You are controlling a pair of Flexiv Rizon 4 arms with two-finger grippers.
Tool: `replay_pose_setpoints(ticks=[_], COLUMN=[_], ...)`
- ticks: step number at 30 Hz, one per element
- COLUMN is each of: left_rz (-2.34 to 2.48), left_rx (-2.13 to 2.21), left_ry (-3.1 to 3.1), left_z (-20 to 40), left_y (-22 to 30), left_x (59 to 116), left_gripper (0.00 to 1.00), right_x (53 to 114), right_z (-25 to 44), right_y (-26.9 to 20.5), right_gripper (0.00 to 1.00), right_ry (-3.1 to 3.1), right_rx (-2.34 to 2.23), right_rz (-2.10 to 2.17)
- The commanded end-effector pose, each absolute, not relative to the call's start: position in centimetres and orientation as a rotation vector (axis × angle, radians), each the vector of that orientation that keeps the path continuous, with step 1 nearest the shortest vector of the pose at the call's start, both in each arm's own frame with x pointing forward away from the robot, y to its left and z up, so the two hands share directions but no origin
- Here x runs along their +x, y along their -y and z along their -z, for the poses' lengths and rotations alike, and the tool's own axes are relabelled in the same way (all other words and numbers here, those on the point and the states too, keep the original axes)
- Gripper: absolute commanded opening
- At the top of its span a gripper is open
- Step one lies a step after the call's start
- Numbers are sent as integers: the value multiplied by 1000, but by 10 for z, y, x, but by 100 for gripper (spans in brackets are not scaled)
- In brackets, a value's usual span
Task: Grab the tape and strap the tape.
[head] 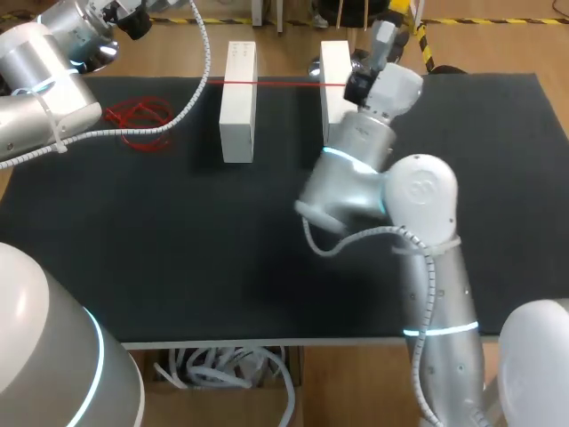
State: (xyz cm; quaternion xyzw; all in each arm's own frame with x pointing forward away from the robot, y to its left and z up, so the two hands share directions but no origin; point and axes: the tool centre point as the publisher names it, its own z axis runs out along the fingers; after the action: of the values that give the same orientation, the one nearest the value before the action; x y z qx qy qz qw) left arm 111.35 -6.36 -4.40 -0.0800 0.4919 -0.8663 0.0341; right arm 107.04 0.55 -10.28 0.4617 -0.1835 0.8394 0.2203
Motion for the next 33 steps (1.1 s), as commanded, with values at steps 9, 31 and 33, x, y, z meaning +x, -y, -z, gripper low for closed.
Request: replay_pose_setpoints(ticks=[9,31,33], left_rz=[2662,2662,2662], left_rx=[-249,-249,-249], left_ry=[-1510,-1510,-1510], left_z=[44,44,44], left_y=[64,64,64], left_x=[1113,1113,1113], left_gripper=[0,0,0], right_x=[1056,1065,1070], right_z=[91,101,98], right_y=[1,40,40], right_gripper=[100,100,100], right_ry=[1068,591,566], right_rx=[2252,2208,2229], right_rz=[-1640,-2243,-2324])
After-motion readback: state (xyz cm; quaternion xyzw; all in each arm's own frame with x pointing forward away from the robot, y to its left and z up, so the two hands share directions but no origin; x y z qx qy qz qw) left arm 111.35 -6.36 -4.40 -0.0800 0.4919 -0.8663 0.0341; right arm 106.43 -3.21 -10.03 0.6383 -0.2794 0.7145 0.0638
